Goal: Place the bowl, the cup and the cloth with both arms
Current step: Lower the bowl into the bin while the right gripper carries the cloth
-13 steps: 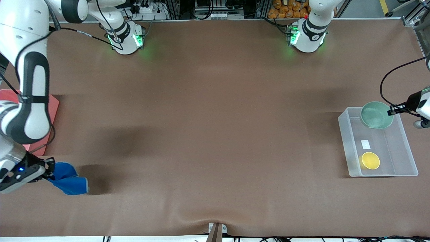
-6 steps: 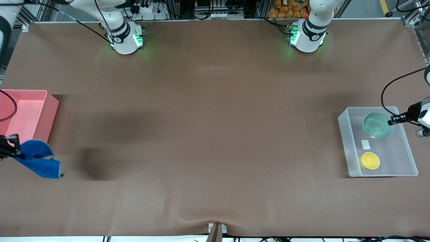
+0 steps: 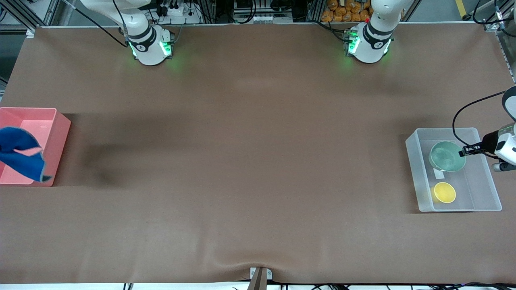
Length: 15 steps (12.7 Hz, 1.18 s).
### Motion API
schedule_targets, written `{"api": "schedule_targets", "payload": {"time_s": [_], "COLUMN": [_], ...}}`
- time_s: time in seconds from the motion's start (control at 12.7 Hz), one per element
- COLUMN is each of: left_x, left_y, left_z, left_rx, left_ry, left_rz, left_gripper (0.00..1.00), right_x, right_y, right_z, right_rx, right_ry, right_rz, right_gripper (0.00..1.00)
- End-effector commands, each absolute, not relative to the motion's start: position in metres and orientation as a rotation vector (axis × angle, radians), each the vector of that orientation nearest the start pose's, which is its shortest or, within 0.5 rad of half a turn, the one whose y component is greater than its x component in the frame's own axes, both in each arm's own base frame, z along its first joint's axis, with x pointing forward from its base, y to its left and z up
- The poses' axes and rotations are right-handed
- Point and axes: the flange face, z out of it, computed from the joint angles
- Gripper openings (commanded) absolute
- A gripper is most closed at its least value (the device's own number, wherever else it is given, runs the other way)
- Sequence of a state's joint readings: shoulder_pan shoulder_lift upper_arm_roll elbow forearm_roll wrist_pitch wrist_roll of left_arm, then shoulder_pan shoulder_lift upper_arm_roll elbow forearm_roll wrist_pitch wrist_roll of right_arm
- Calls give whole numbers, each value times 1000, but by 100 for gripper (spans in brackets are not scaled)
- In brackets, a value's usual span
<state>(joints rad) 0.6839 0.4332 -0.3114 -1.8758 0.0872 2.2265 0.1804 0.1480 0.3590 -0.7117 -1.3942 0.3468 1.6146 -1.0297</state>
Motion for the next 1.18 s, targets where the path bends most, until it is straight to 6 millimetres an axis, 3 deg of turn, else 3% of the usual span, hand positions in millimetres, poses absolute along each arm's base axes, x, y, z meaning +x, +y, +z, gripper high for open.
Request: {"api": "schedule_targets", "payload": {"time_s": [0.0,0.47,0.63,0.95,1.03,1.11], "left_x": [579,574,569,567,567,568], "left_y": [243,244,248,249,249,249], "left_z": [267,243,231,222,222,224], "left_rx": [-3215,-3194,-3193,-3176,-3170,-3154], "left_ry": [-221,-168,-174,-134,-123,-95], "left_rz": [41,61,46,68,70,70], "left_gripper": [0,0,0,0,14,52], "right_x": [563,517,513,519,519,516], "right_y": [-267,-335,-362,-375,-380,-388], "right_z": [553,556,522,435,421,406], "right_rx": [-2926,-3074,-3076,-3020,-3031,-3039], "right_ry": [-602,-443,-353,-275,-271,-254], "right_rz": [15,248,348,582,591,591], "right_gripper": [0,0,0,0,0,0]}}
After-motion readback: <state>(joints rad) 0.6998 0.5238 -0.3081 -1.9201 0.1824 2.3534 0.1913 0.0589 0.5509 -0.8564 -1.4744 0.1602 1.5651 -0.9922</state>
